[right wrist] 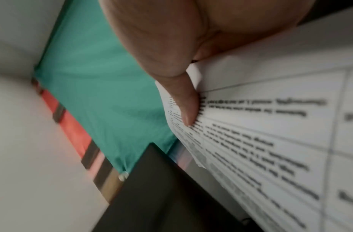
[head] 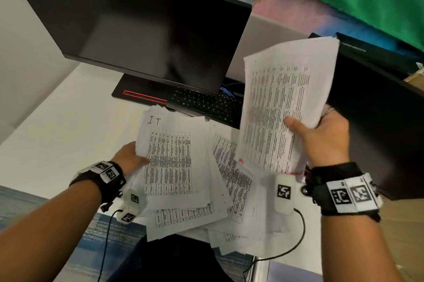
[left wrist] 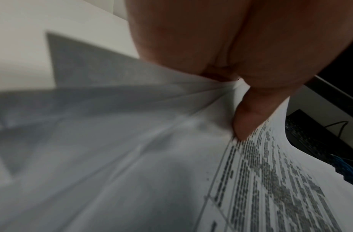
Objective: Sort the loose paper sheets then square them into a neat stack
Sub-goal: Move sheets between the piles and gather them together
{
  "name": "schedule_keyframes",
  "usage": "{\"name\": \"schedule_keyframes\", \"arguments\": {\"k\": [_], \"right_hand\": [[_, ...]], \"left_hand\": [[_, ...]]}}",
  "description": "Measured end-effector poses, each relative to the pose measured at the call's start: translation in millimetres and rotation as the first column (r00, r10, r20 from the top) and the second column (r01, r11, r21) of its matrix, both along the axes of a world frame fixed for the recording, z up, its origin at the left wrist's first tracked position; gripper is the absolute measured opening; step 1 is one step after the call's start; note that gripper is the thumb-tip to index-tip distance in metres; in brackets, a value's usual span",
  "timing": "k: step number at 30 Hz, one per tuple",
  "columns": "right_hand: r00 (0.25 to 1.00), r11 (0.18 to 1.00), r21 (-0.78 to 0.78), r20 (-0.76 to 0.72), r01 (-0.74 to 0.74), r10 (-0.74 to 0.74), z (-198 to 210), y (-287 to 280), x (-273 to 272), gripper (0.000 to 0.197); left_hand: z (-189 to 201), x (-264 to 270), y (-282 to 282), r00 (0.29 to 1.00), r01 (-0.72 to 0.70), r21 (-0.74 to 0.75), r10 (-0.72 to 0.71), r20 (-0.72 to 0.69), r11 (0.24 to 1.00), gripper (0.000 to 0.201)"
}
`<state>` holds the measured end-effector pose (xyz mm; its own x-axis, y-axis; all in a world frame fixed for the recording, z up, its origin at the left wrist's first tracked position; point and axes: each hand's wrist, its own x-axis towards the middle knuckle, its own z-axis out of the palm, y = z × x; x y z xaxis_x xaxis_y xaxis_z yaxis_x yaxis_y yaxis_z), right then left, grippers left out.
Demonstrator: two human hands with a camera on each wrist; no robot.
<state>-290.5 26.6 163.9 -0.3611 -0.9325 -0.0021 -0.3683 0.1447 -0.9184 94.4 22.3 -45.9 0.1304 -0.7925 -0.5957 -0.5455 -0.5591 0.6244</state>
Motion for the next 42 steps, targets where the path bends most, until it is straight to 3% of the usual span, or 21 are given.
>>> {"name": "schedule_keyframes", "arguments": {"k": [3, 7, 10, 12, 16, 18, 22, 24, 27, 30, 31, 33, 34, 36, 37, 39, 40, 41, 42], "right_hand": [[0.976, 0.999, 0.034, 0.217, -0.041, 0.032, -17, -5, 11, 0.035], [0.943, 0.946, 0.322, 0.324, -0.032, -0.078, -99, -17, 42, 0.036], [0.987, 0.877, 0.481, 0.148, -0.012, -0.068, -162, -26, 62, 0.057], [0.997, 0.800, 0.600, -0.053, -0.018, 0.063, -190, -23, 80, 0.070], [0.953, 0.764, 0.629, -0.120, -0.144, 0.279, -223, -8, 116, 0.076], [0.959, 0.786, 0.602, -0.111, -0.143, 0.260, -220, -5, 114, 0.083], [0.970, 0.863, 0.445, 0.060, -0.237, 0.236, -183, -13, 96, 0.094], [0.950, 0.904, 0.317, 0.221, -0.286, 0.223, -151, -23, 97, 0.072], [0.918, 0.964, 0.135, 0.360, -0.229, 0.167, -102, -34, 99, 0.034], [0.871, 0.972, -0.117, 0.433, -0.202, 0.233, -75, -34, 103, 0.027], [0.846, 0.962, -0.155, 0.459, -0.224, 0.271, -76, -34, 103, 0.026], [0.798, 0.946, -0.117, 0.511, -0.303, 0.319, -83, -31, 107, 0.024], [0.807, 0.942, -0.071, 0.498, -0.328, 0.318, -88, -30, 108, 0.027], [0.852, 0.948, -0.056, 0.423, -0.315, 0.308, -98, -25, 111, 0.040], [0.876, 0.949, -0.039, 0.373, -0.314, 0.306, -102, -22, 112, 0.044], [0.885, 0.946, -0.011, 0.349, -0.324, 0.308, -102, -19, 116, 0.035], [0.894, 0.952, -0.012, 0.341, -0.305, 0.290, -98, -19, 117, 0.029], [0.909, 0.960, -0.021, 0.316, -0.280, 0.272, -93, -20, 118, 0.023], [0.904, 0.963, -0.031, 0.339, -0.266, 0.260, -86, -20, 119, 0.020]], "left_hand": [[-3, -10, 7, 1.000, 0.007, -0.024, -0.007, -0.004, 1.000, 0.048], [-12, -12, 9, 0.998, 0.045, -0.031, -0.046, -0.040, 0.999, 0.046], [-6, -16, 4, 0.988, -0.131, 0.002, 0.131, -0.088, 0.991, 0.062], [-4, -24, 1, 0.983, -0.171, 0.014, 0.172, -0.062, 0.985, 0.065], [-7, -33, 4, 0.996, -0.083, -0.089, 0.087, 0.034, 0.993, 0.037], [-1, -28, 7, 0.997, -0.083, -0.156, 0.082, -0.017, 0.984, 0.036], [42, -8, 12, 0.958, -0.127, -0.316, 0.034, -0.283, 0.940, 0.040], [74, -6, 11, 0.921, -0.158, -0.389, -0.007, -0.390, 0.908, 0.039], [119, -6, 7, 0.913, -0.189, -0.541, -0.056, -0.405, 0.820, 0.032], [128, -2, 7, 0.954, -0.188, -0.689, -0.037, -0.298, 0.700, 0.026], [118, 1, 5, 0.977, -0.141, -0.692, -0.014, -0.212, 0.708, 0.025], [93, 8, 8, 0.996, -0.051, -0.604, 0.000, -0.084, 0.795, 0.019], [79, 11, 10, 0.998, -0.034, -0.551, -0.003, -0.067, 0.834, 0.027], [57, 9, 15, 0.997, -0.018, -0.623, -0.034, -0.072, 0.782, 0.059], [58, 2, 18, 0.997, -0.029, -0.669, -0.022, -0.068, 0.743, 0.065], [72, -12, 21, 0.996, -0.070, -0.715, 0.011, -0.086, 0.696, 0.036], [77, -16, 16, 0.996, -0.082, -0.771, 0.039, -0.074, 0.631, 0.024], [86, -21, 11, 0.992, -0.128, -0.775, 0.091, -0.091, 0.619, 0.017], [97, -26, 9, 0.971, -0.240, -0.729, 0.142, -0.194, 0.641, 0.015]]}}
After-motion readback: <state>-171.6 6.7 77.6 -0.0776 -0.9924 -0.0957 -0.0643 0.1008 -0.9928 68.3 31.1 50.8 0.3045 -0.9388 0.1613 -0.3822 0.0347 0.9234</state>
